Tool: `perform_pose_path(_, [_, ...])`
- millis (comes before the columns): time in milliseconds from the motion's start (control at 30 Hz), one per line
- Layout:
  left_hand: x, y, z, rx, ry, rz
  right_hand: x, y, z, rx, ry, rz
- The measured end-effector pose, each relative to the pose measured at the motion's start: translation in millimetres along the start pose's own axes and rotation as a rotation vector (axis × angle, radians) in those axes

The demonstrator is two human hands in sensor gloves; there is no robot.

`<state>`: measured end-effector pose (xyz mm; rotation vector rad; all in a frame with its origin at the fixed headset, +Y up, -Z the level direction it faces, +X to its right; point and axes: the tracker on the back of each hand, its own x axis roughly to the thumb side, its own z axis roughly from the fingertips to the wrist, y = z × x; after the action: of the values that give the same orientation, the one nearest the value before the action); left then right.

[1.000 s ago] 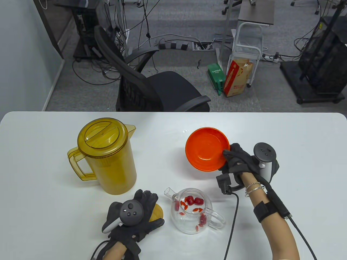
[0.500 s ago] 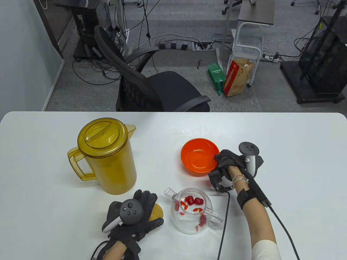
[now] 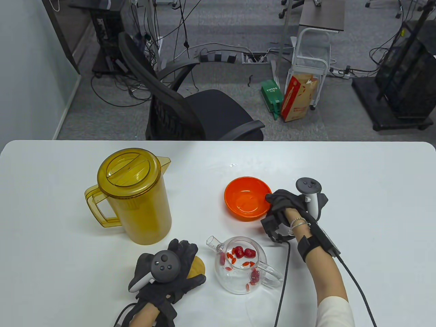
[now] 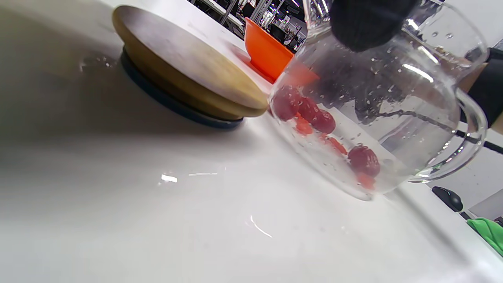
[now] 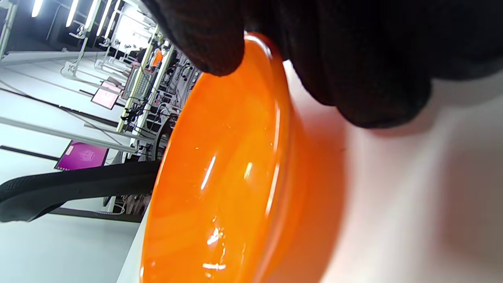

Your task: Make wolfberry and red date tea

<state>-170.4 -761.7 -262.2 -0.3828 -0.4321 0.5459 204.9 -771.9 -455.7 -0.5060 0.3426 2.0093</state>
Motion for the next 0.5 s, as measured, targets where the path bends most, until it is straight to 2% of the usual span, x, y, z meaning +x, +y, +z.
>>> perform_pose_path(233, [0,-1,0,0.001,-0.005,-0.003,18,-23,35,0.010,-0.117,0.165])
perform_pose_path(367, [0,-1,0,0.000,-0.005,-0.004,25,-36,65,0.060,-0.171,0.191])
perform_pose_path(500, [0,-2,0,-0.001,-0.010,-0.003,29,-47,95,0.063,-0.243,0.190])
